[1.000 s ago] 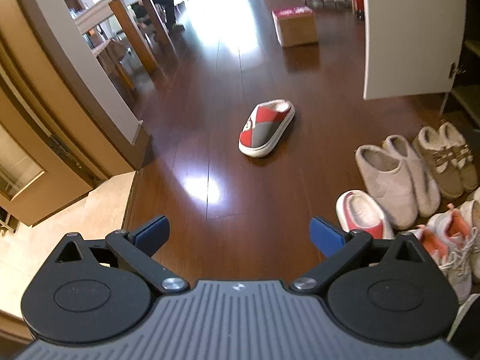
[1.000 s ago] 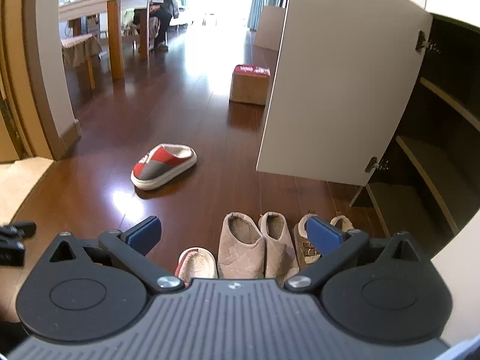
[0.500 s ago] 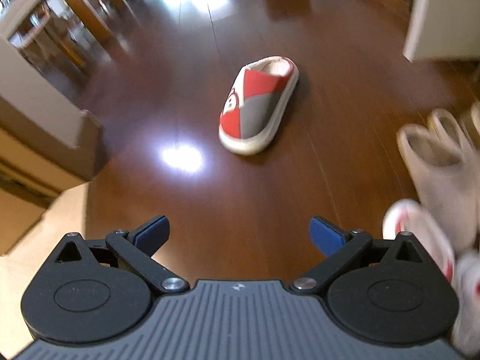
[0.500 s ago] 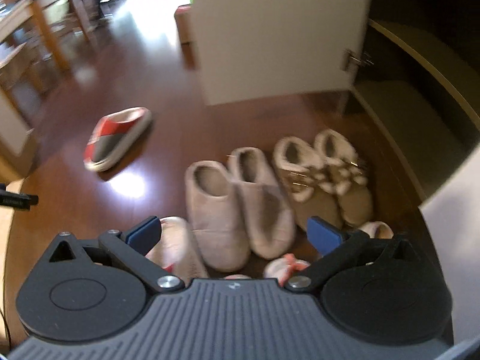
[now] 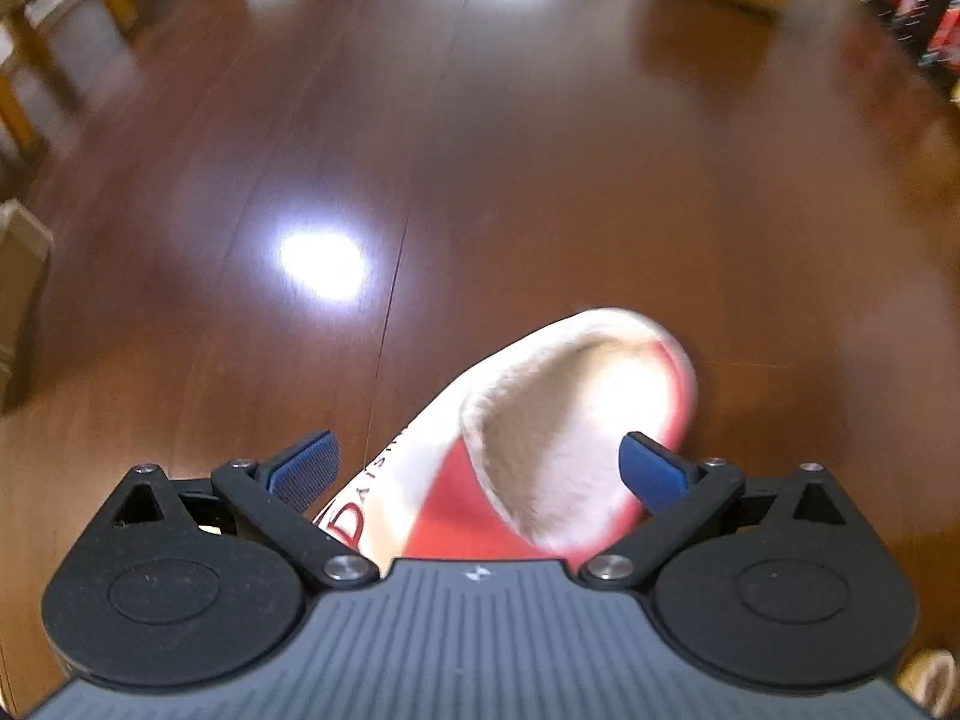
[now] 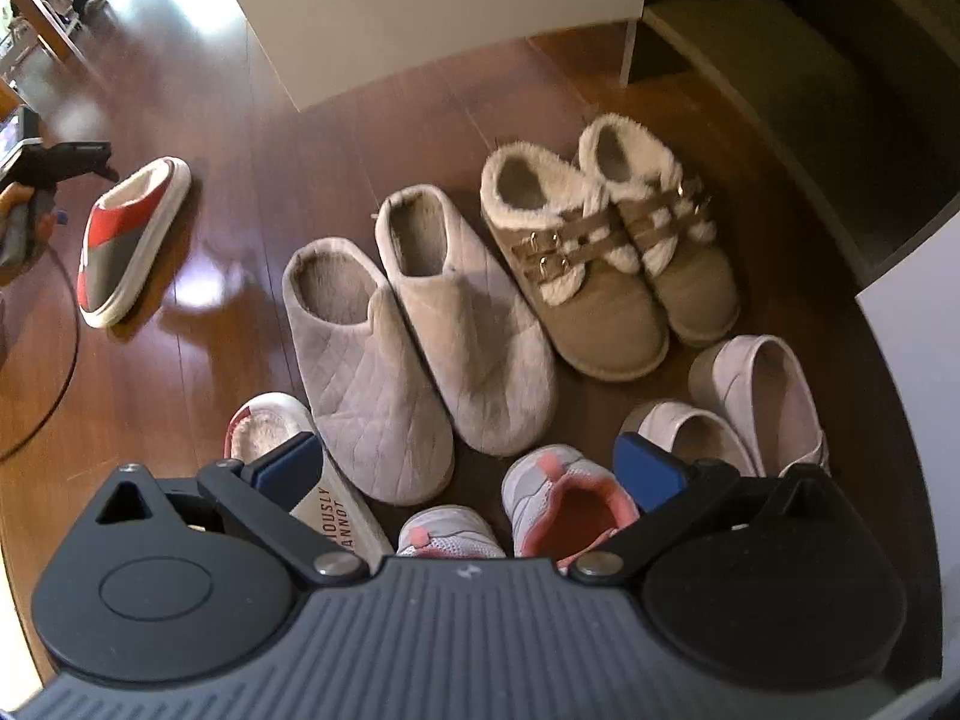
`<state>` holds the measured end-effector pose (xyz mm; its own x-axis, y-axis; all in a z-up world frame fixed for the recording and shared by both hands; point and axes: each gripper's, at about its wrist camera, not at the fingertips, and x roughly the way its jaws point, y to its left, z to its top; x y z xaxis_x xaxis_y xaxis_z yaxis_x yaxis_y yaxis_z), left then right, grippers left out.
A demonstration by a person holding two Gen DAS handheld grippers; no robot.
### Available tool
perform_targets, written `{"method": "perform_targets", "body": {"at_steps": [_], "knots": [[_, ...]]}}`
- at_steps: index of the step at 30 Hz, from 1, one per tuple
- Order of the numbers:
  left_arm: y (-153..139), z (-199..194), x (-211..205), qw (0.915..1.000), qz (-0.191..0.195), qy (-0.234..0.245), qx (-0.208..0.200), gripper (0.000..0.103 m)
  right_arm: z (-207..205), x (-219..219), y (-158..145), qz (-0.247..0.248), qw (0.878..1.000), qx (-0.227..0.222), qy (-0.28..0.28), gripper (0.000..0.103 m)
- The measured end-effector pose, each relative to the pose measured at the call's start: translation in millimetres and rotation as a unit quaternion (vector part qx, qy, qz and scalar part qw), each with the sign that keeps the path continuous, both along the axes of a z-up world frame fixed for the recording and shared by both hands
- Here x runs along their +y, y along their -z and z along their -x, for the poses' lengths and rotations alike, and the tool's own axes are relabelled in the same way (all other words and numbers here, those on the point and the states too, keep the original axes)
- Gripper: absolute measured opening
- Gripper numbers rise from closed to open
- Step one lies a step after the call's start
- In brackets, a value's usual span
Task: Organize scattered shoes
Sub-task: 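Close the left gripper on the heel of the red-grey slipper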
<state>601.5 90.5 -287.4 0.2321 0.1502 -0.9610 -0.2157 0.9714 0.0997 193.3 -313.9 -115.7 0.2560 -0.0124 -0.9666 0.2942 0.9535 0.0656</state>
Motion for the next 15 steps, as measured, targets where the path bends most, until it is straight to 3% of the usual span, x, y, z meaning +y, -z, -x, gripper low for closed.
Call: {"method": "perform_targets", "body": {"at_steps": [1, 4, 5, 7, 11, 15], "knots": [[11.0, 0.4, 1.8, 0.9997, -0.016, -0.008, 0.015, 0.06, -1.2, 0.0, 2.0, 0.003, 1.0, 0.004, 0.002, 0.102], [17.1, 17.9, 0.0, 0.9976, -0.069, 0.005, 0.008, 0.044, 6.3, -0.6, -3.8, -0.001, 1.0, -0.001, -0.005, 0.102], [14.6, 25.1, 1.3, 0.9976, -0.068, 0.002, 0.008, 0.036, 9.5, -0.8, -6.6, -0.003, 1.0, -0.004, -0.007, 0.102], [6.3, 49.3, 8.1, 0.9975, -0.067, -0.013, 0.019, 0.029, 16.0, -1.3, -12.0, -0.006, 1.0, -0.01, -0.013, 0.102], [-14.1, 112.8, 26.4, 0.9959, -0.028, -0.054, 0.066, 0.023, 29.1, -2.3, -23.0, -0.014, 0.999, -0.021, -0.024, 0.102], [-39.5, 209.7, 15.3, 0.9916, -0.038, -0.05, 0.113, 0.023, 42.1, -3.3, -34.0, -0.022, 0.999, -0.033, -0.035, 0.102]]}}
